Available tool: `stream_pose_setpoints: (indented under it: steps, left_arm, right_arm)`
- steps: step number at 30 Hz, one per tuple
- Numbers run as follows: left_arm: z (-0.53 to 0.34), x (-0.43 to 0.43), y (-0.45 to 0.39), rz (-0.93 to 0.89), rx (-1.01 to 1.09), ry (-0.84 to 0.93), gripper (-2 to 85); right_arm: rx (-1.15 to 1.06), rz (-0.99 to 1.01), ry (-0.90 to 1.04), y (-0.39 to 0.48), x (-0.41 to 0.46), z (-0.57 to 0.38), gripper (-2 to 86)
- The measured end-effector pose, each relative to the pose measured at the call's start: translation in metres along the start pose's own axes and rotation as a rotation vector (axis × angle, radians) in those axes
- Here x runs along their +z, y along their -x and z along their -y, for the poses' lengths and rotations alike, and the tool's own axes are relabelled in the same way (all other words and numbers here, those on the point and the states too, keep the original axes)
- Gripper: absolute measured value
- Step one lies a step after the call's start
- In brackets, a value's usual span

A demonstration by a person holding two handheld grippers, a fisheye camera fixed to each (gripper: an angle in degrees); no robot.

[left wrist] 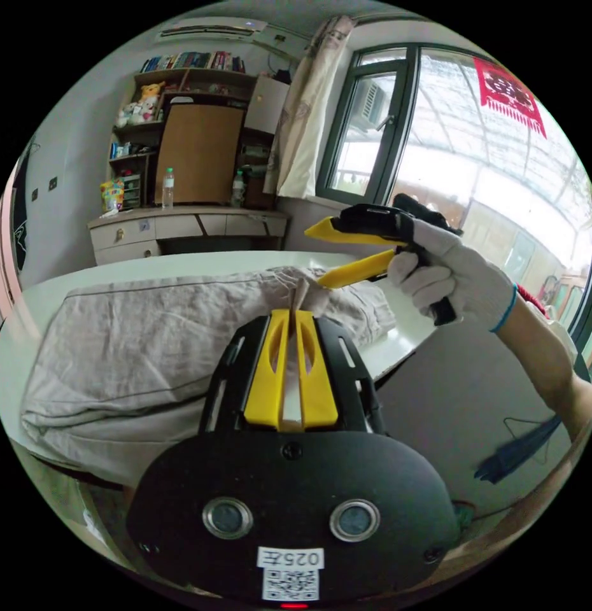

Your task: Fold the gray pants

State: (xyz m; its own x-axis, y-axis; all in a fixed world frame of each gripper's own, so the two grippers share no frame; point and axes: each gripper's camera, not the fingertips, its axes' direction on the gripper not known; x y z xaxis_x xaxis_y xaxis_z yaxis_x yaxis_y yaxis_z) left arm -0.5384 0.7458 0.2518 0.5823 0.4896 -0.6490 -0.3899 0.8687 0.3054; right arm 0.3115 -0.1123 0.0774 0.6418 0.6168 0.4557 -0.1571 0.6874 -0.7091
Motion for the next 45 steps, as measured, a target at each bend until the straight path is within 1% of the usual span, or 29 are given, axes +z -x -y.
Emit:
stream_pose_setpoints:
  steps: [1, 3, 5, 6, 8, 12, 15, 16, 17, 18, 19, 23, 24, 25, 26, 31, 33, 35, 36, 37, 40, 42, 43, 44, 45]
  left_arm:
    - [-0.004, -0.002, 0.006, -0.001, -0.012, -0.019, -1.6]
    - [-0.008, -0.007, 0.017, -0.015, -0.049, -0.045, -1.6]
    - [-0.011, -0.017, 0.033, -0.048, -0.094, -0.088, -1.7]
    - [-0.011, -0.019, 0.036, -0.062, -0.095, -0.095, -1.7]
    - [-0.01, -0.02, 0.045, -0.112, -0.091, -0.096, -1.7]
    - [-0.011, -0.012, 0.052, -0.109, -0.052, -0.053, -1.7]
    - [-0.01, -0.004, 0.06, -0.105, -0.02, -0.013, -1.7]
    - [-0.01, -0.002, 0.064, -0.109, -0.023, -0.009, -1.7]
    - [-0.009, -0.001, 0.068, -0.114, -0.028, -0.005, -1.6]
    - [-0.008, -0.001, 0.07, -0.115, -0.031, -0.001, -1.6]
    - [-0.005, -0.001, 0.073, -0.117, -0.041, 0.005, -1.6]
    - [0.019, -0.02, 0.085, -0.155, -0.078, -0.039, -1.6]
    - [0.024, -0.024, 0.086, -0.162, -0.082, -0.05, -1.6]
    - [0.033, -0.029, 0.089, -0.178, -0.089, -0.065, -1.6]
    - [0.044, -0.029, 0.092, -0.19, -0.105, -0.055, -1.6]
    - [0.08, -0.013, 0.093, -0.202, -0.121, -0.004, -1.6]
    - [0.087, 0.002, 0.093, -0.213, -0.122, 0.036, -1.6]
    - [0.092, 0.024, 0.097, -0.234, -0.124, 0.113, -1.6]
    - [0.092, 0.028, 0.099, -0.242, -0.125, 0.125, -1.5]
    - [0.092, 0.034, 0.105, -0.272, -0.144, 0.156, -1.4]
    - [0.095, 0.021, 0.127, -0.378, -0.171, 0.182, -1.0]
    - [0.094, -0.014, 0.146, -0.401, -0.174, 0.129, 0.0]
    - [0.093, -0.046, 0.161, -0.371, -0.16, 0.064, 0.9]
    - [0.091, -0.081, 0.18, -0.3, -0.154, -0.018, 1.7]
    - [0.09, -0.097, 0.191, -0.252, -0.165, -0.055, 1.9]
  right_arm:
    - [-0.002, -0.018, -0.027, 0.003, -0.004, -0.006, 19.0]
    - [0.0, 0.018, -0.047, 0.005, -0.01, -0.014, 18.4]
    - [-0.016, 0.103, -0.086, 0.004, -0.017, -0.024, 17.5]
    - [-0.008, 0.117, -0.077, 0.001, -0.015, -0.024, 17.5]
    - [0.039, 0.162, 0.037, -0.014, 0.01, -0.013, 18.0]
    - [0.116, 0.246, 0.044, -0.036, 0.037, 0.004, 18.3]
    - [0.075, 0.122, 0.046, -0.031, 0.046, 0.018, 15.1]
    - [0.063, 0.036, 0.068, -0.027, 0.051, 0.022, 12.0]
    - [0.068, -0.028, 0.095, -0.025, 0.054, 0.025, 5.3]
    - [0.07, -0.049, 0.109, -0.023, 0.056, 0.027, 1.9]
    - [0.056, -0.063, 0.109, -0.017, 0.055, 0.028, 1.1]
    - [0.003, 0.019, 0.068, 0.014, 0.037, 0.026, -0.2]
    - [-0.007, 0.001, 0.066, 0.019, 0.035, 0.026, -0.3]
    - [-0.03, -0.059, 0.053, 0.027, 0.031, 0.025, -0.4]
    - [-0.048, -0.111, 0.057, 0.034, 0.03, 0.024, -0.4]
    - [-0.093, -0.244, 0.023, 0.048, 0.032, 0.016, -0.4]
    - [-0.093, -0.295, -0.001, 0.048, 0.034, 0.012, -0.2]
    - [-0.069, -0.373, 0.02, 0.042, 0.046, 0.004, 0.2]
    - [-0.065, -0.395, 0.032, 0.039, 0.051, 0.002, 0.3]
    - [-0.061, -0.449, 0.056, 0.035, 0.063, -0.003, 0.9]
    - [-0.116, -0.472, 0.023, 0.044, 0.069, -0.016, 3.8]
    - [-0.106, -0.518, -0.027, 0.052, 0.06, -0.025, 7.5]
    - [-0.108, -0.58, -0.075, 0.057, 0.051, -0.034, 10.4]
    - [-0.105, -0.646, -0.133, 0.063, 0.042, -0.044, 11.8]
    - [-0.108, -0.665, -0.171, 0.067, 0.038, -0.05, 12.4]
